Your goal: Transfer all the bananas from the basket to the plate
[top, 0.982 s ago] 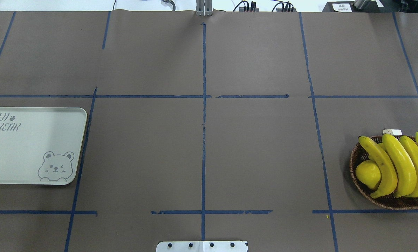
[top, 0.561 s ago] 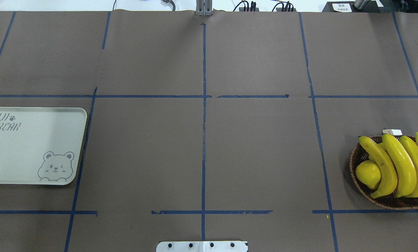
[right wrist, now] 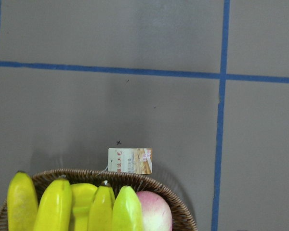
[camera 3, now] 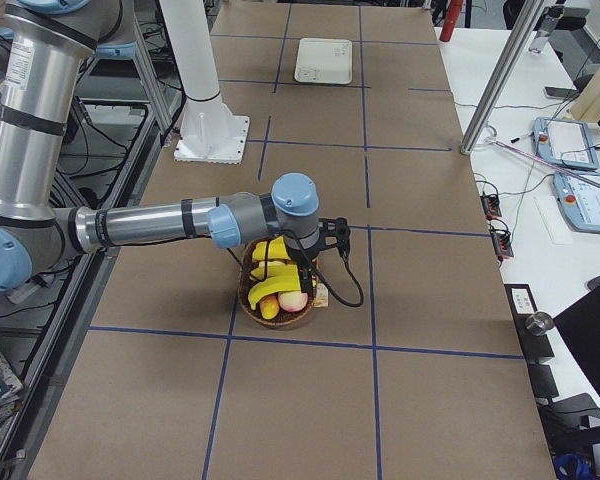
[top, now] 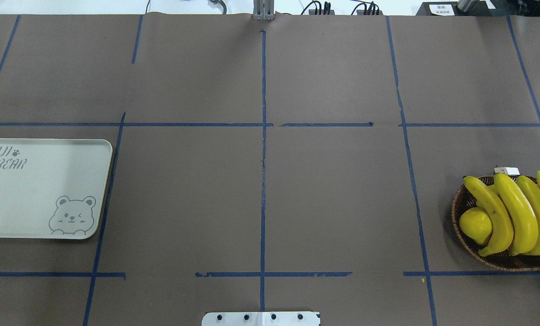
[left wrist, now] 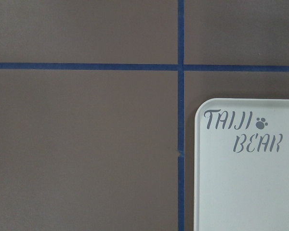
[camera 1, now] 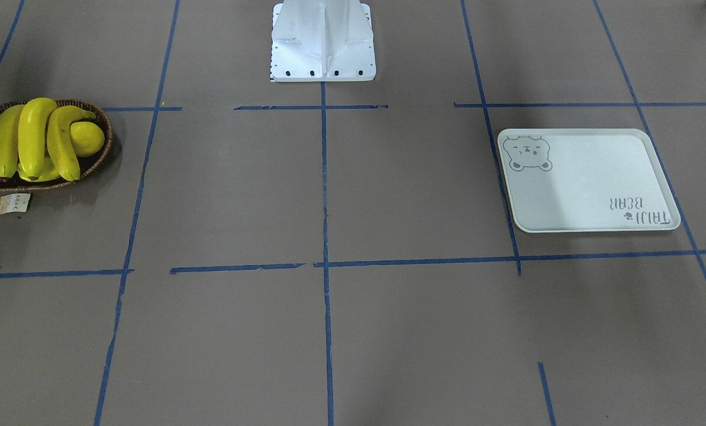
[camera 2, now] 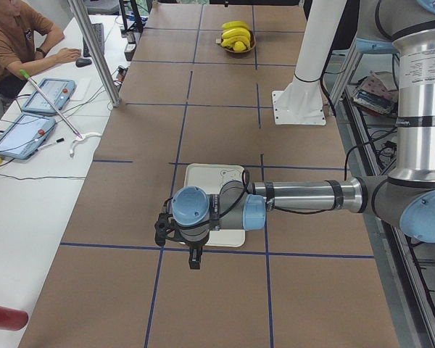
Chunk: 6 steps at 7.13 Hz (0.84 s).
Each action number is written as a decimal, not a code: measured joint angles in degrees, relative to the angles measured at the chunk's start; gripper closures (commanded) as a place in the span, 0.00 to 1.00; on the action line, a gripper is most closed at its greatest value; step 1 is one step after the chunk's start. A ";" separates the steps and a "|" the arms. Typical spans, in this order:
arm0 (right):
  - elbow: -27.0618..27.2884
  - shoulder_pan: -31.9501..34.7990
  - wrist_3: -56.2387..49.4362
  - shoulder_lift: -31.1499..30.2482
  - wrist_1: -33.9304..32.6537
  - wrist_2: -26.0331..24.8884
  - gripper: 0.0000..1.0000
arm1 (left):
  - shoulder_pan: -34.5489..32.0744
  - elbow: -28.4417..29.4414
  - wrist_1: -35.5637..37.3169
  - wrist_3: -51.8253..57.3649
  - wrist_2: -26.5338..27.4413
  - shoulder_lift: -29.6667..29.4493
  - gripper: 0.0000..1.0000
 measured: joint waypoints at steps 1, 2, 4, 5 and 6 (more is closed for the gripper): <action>0.32 -1.35 0.97 -3.83 6.82 -0.18 0.02 | -0.01 -0.17 0.00 0.01 -0.02 0.09 0.00; 0.38 -2.26 3.26 -6.83 12.83 -0.31 0.02 | -0.02 -0.31 0.00 0.01 -0.06 0.18 0.00; 0.38 -5.63 7.95 -9.66 18.85 -2.73 0.01 | -0.03 -1.20 0.00 -0.07 -0.08 0.85 0.00; 0.36 -7.92 8.71 -10.51 19.52 -4.62 0.01 | -0.03 -2.02 0.01 -0.17 -0.09 1.55 0.00; 0.19 -10.86 9.00 -10.99 19.75 -6.30 0.01 | -0.03 -2.65 0.03 -0.25 -0.09 2.06 0.00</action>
